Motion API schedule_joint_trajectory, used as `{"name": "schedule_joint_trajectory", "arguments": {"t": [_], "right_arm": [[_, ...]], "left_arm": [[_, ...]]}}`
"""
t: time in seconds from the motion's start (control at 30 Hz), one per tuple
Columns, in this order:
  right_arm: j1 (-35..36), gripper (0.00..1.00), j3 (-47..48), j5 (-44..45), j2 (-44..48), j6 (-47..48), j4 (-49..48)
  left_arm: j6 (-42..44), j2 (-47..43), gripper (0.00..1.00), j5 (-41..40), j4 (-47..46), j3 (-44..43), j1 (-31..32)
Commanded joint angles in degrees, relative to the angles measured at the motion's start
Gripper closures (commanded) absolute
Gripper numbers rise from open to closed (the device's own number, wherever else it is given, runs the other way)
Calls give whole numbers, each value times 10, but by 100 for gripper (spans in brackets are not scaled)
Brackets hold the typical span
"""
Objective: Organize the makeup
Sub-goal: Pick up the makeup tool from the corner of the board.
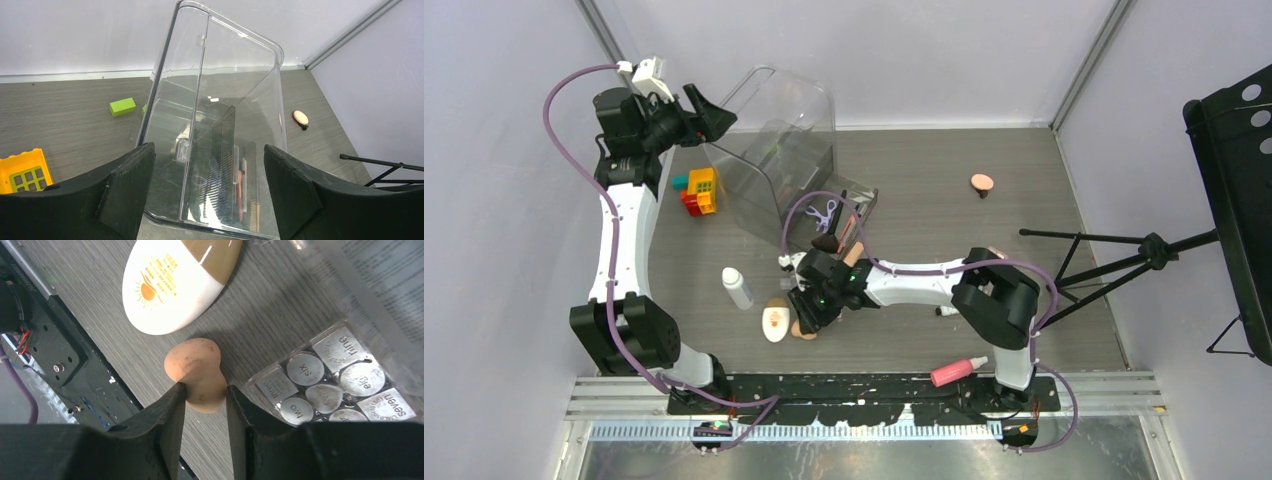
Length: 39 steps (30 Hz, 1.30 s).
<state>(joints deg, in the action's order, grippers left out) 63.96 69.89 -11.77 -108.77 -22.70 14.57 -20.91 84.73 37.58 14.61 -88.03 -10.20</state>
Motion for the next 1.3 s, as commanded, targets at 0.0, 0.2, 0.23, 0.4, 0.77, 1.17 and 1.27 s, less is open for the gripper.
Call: {"name": "schedule_joint_trajectory", "arguments": {"t": [0.0, 0.2, 0.23, 0.4, 0.77, 1.17, 1.27], "right_arm": [[4, 62, 19, -22, -2, 9, -9], [4, 74, 9, -11, 32, -4, -29], [3, 75, 9, -10, 37, -5, -29], [3, 76, 9, 5, 64, -9, -32], [-38, 76, 44, 140, 104, -8, 40], [-94, 75, 94, 300, 97, -54, -19], [-99, 67, 117, 308, 75, -51, -15]], "left_arm": [[-12, 8, 18, 9, 17, 12, -3], [-16, 8, 18, 12, 14, 13, -3], [-15, 7, 18, 12, 14, 13, -4], [-18, 7, 18, 13, 12, 14, -3], [-29, 8, 18, 22, 2, 16, -6], [-34, 8, 18, 24, -1, 17, -12], [-34, 7, 18, 23, -2, 19, -12]]}}
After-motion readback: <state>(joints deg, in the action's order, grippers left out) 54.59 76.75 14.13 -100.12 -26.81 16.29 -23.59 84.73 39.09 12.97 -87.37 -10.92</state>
